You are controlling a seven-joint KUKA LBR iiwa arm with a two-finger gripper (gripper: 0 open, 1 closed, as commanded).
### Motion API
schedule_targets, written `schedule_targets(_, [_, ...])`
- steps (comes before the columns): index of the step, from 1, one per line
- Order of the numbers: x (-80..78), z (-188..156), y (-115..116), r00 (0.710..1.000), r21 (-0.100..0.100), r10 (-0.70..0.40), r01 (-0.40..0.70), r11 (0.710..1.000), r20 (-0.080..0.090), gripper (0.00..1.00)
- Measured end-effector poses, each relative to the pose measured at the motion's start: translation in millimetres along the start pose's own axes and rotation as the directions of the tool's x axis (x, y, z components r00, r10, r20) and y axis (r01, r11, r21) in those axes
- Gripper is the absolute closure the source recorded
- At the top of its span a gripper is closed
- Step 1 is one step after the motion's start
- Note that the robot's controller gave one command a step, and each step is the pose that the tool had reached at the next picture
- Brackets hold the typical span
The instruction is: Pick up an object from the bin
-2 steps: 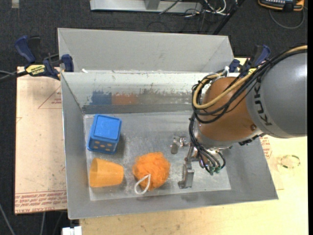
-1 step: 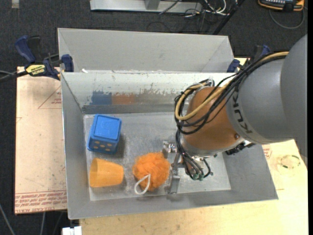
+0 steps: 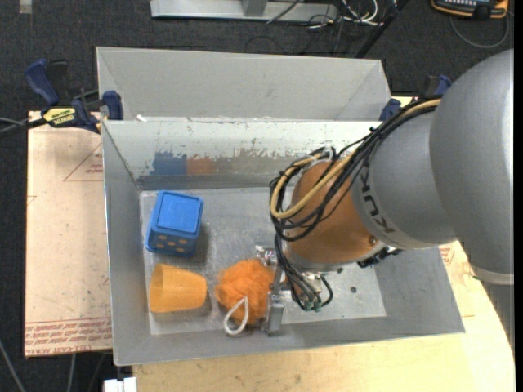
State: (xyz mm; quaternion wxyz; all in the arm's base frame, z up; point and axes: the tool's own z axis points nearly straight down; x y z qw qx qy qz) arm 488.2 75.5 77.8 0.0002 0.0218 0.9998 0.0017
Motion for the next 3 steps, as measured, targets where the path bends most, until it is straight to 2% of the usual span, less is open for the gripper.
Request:
schedule_targets(1, [-7.3, 8.1, 52.4, 1.0, 0.002, 0.003, -0.003, 1.0, 0.004, 1.0])
schedule_targets(2, [-7.3, 8.1, 52.4, 1.0, 0.002, 0.004, -0.004, 1.0, 0.004, 1.0])
schedule_targets(3, [2.4, -170.6, 50.3, 1.0, -0.001, 0.01, -0.01, 1.0, 0.012, 1.0])
